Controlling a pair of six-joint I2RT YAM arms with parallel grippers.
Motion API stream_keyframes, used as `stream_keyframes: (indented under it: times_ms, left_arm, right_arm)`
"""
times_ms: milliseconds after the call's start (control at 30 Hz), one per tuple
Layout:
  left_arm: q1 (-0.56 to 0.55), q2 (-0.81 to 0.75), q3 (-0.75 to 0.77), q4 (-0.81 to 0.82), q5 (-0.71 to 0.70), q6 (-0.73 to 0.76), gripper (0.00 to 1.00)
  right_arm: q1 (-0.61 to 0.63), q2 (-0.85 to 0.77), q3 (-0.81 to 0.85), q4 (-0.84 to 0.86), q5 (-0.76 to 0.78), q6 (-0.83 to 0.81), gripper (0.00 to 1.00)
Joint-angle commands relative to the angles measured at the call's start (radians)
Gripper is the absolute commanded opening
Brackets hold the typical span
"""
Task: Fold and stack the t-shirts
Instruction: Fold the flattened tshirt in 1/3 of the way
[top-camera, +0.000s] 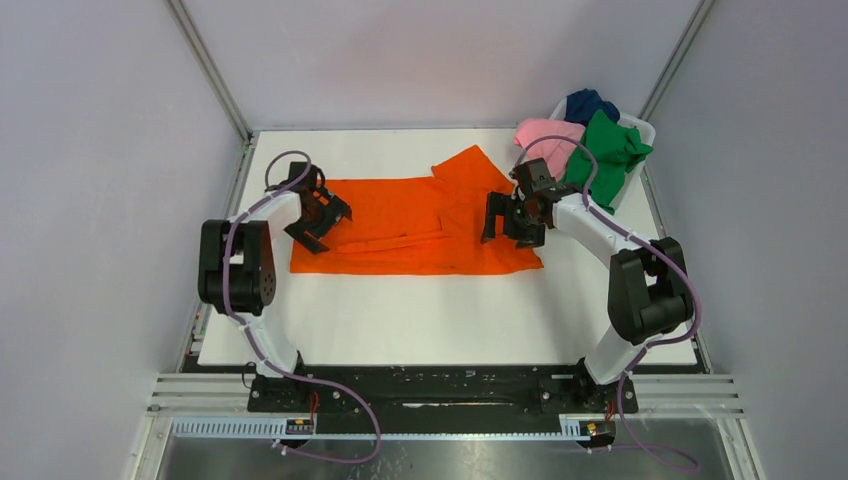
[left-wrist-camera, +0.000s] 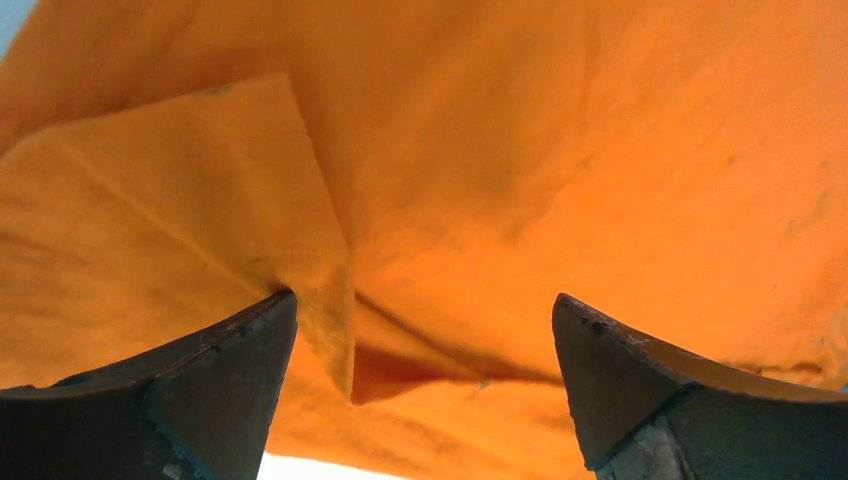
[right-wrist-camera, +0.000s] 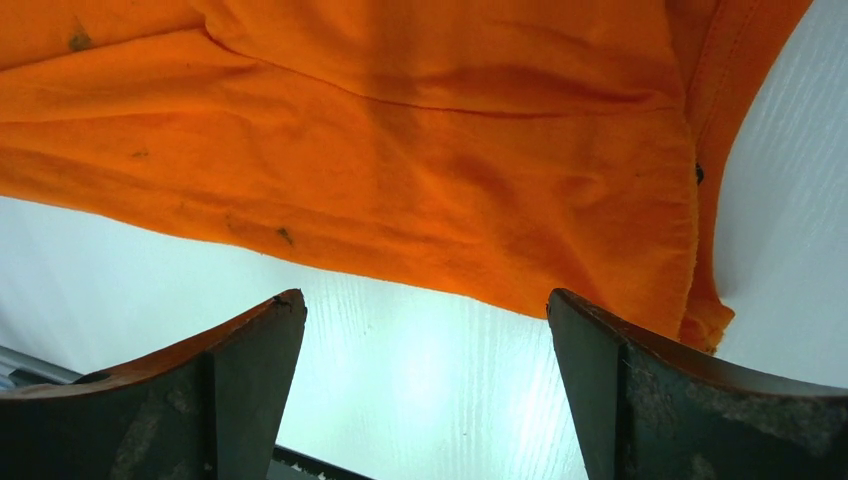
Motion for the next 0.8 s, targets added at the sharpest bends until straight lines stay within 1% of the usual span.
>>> stream_keyframes:
  times_ms: [0,100,200,267,333,367,400,433,533,600,667,767]
  left_arm:
    - [0.015,0.082,0.136,0.022,-0.116,-0.043,0.99]
    - [0.058,0.154,0.264,0.004,-0.133,-0.076,0.99]
    - [0.094,0.186,0.375,-0.015,-0.127,-0.099,0.99]
    - [0.109,0.178,0.406,-0.015,-0.118,-0.113,0.99]
    - [0.112,0.158,0.407,-0.002,-0.101,-0.113,0.99]
    - [0.111,0.14,0.396,-0.006,-0.068,-0.097,0.99]
    - [0.106,0.114,0.379,-0.01,-0.056,-0.084,0.99]
    - [0.094,0.08,0.31,-0.008,-0.024,-0.077,0.99]
    - [0.032,-0.054,0.084,0.075,-0.029,-0.055,0.99]
    - [0.01,-0.111,-0.029,0.091,-0.013,-0.053,0.99]
    - [-0.006,-0.157,-0.12,0.121,0.009,-0.06,0.99]
    - [-0.041,-0.206,-0.189,0.142,-0.005,-0.061,0.99]
  right_arm:
    - [0.006,-0.004,0.006,0.035,0.048,-0.002,1.0]
    - [0.006,-0.002,0.007,0.034,0.056,-0.001,1.0]
    - [0.006,-0.002,0.003,0.033,0.059,-0.004,0.99]
    - [0.006,0.003,0.001,0.032,0.057,-0.009,0.99]
    - [0.006,0.01,-0.003,0.033,0.055,-0.011,0.99]
    - [0.006,0.014,-0.004,0.033,0.048,-0.01,0.99]
    - [0.006,0.017,-0.005,0.033,0.043,-0.01,0.99]
    - [0.006,0.017,-0.006,0.033,0.034,-0.01,1.0]
    - [0.007,0.02,-0.013,0.036,0.029,-0.01,1.0]
    - [0.006,0.017,-0.019,0.044,0.029,-0.012,0.99]
    - [0.006,0.015,-0.031,0.065,0.013,-0.009,1.0]
    - [0.008,0.022,-0.048,0.089,-0.012,-0.005,0.99]
